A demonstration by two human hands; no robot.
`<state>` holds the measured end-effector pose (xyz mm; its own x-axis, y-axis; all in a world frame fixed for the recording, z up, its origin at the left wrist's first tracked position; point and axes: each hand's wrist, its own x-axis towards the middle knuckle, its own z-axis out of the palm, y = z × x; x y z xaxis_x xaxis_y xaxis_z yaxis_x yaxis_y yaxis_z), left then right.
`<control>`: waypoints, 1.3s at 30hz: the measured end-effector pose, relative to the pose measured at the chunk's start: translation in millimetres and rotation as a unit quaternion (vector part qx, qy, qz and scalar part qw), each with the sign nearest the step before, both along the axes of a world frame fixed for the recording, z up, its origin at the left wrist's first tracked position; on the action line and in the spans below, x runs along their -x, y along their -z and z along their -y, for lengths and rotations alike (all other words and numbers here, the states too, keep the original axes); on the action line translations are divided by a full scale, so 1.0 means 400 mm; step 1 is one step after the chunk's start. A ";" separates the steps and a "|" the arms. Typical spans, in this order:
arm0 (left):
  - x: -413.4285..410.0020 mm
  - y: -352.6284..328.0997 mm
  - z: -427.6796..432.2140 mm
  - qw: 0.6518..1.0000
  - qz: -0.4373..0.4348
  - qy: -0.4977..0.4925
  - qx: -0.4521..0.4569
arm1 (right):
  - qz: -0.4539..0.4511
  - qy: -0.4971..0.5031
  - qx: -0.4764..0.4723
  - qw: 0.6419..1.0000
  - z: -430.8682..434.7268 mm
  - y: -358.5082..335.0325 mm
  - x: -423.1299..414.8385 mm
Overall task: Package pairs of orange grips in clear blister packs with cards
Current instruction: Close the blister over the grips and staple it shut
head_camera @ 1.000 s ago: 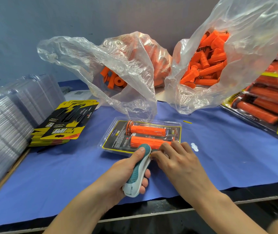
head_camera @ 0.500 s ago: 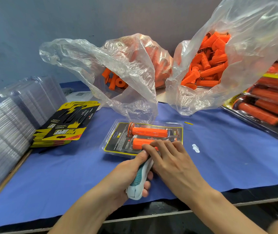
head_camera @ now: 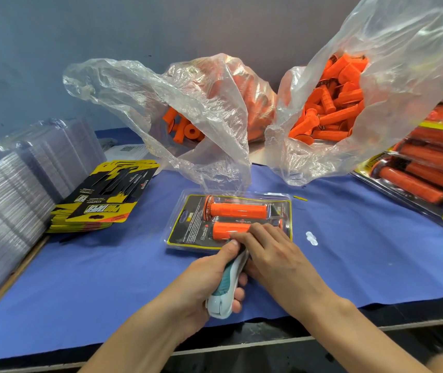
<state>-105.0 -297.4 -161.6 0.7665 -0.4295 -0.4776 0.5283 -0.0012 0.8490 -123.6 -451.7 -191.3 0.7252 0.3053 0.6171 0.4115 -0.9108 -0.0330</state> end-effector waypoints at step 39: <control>-0.206 -0.003 -0.040 0.908 0.307 0.019 -0.283 | -0.117 0.260 -0.226 0.931 0.106 -0.016 0.003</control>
